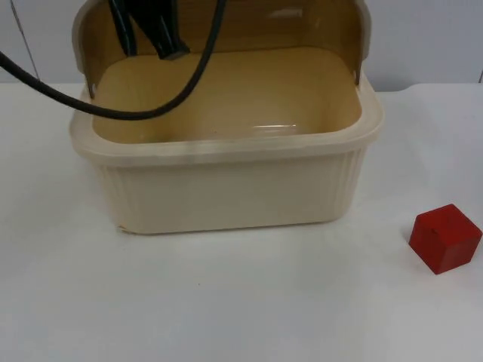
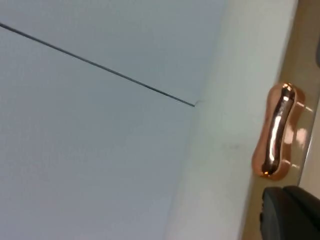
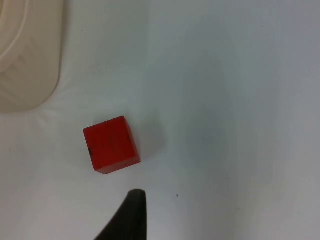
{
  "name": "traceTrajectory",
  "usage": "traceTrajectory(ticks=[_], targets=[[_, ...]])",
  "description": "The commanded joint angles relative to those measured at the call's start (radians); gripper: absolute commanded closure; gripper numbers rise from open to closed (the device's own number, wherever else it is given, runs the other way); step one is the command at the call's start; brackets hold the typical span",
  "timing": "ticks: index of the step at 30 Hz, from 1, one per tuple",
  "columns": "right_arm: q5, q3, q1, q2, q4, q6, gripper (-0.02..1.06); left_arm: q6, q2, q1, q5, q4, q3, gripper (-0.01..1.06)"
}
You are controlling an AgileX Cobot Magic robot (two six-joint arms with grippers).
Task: Open the box lid with the left hand, place the block into the box with the right hand, then close the box lid with the left hand.
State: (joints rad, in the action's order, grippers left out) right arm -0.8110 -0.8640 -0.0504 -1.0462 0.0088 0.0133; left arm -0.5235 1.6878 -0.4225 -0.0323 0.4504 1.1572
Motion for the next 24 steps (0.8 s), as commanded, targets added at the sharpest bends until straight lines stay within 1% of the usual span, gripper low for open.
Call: traceTrajectory(ticks=[1,2,4,5,9,10,12,13,14,15,17,20,21,24], targets=[[0.015,-0.008,0.007,0.003,0.002,0.002,-0.01,0.017,-0.027,-0.01,0.004,-0.055,0.005,1.05],[0.015,-0.008,0.007,0.003,0.002,0.002,-0.01,0.027,-0.05,-0.015,0.0,-0.094,0.005,1.05],[0.015,-0.008,0.007,0.003,0.005,0.002,-0.01,0.033,-0.11,-0.036,-0.036,-0.173,0.005,1.05],[0.015,-0.008,0.007,0.003,0.005,0.002,-0.01,0.033,-0.11,-0.036,-0.036,-0.173,0.005,1.05],[0.015,-0.008,0.007,0.003,0.005,0.002,-0.01,0.033,-0.277,-0.087,-0.137,-0.352,0.005,1.05],[0.015,-0.008,0.007,0.003,0.005,0.002,-0.01,0.033,-0.277,-0.087,-0.137,-0.352,0.005,1.05],[0.015,-0.008,0.007,0.003,0.005,0.002,-0.01,0.033,-0.39,-0.091,-0.202,-0.436,0.005,1.05],[0.015,-0.008,0.007,0.003,0.005,0.002,-0.01,0.033,-0.425,-0.089,-0.231,-0.45,0.005,1.05],[0.015,-0.008,0.007,0.003,0.005,0.002,-0.01,0.035,-0.465,-0.077,-0.265,-0.459,0.005,1.05],[0.015,-0.008,0.007,0.003,0.005,0.002,-0.01,0.035,-0.465,-0.077,-0.265,-0.459,0.005,1.05],[0.015,-0.008,0.007,0.003,0.005,0.002,-0.01,0.055,-0.528,-0.055,-0.334,-0.461,0.005,1.05],[0.015,-0.008,0.007,0.003,0.005,0.002,-0.01,0.102,-0.608,0.008,-0.436,-0.461,0.003,1.05],[0.015,-0.008,0.007,0.003,0.005,0.002,-0.01,0.102,-0.608,0.008,-0.436,-0.461,0.003,1.05],[0.015,-0.008,0.007,0.003,0.005,0.002,-0.01,0.16,-0.663,0.089,-0.521,-0.461,0.003,1.05]])
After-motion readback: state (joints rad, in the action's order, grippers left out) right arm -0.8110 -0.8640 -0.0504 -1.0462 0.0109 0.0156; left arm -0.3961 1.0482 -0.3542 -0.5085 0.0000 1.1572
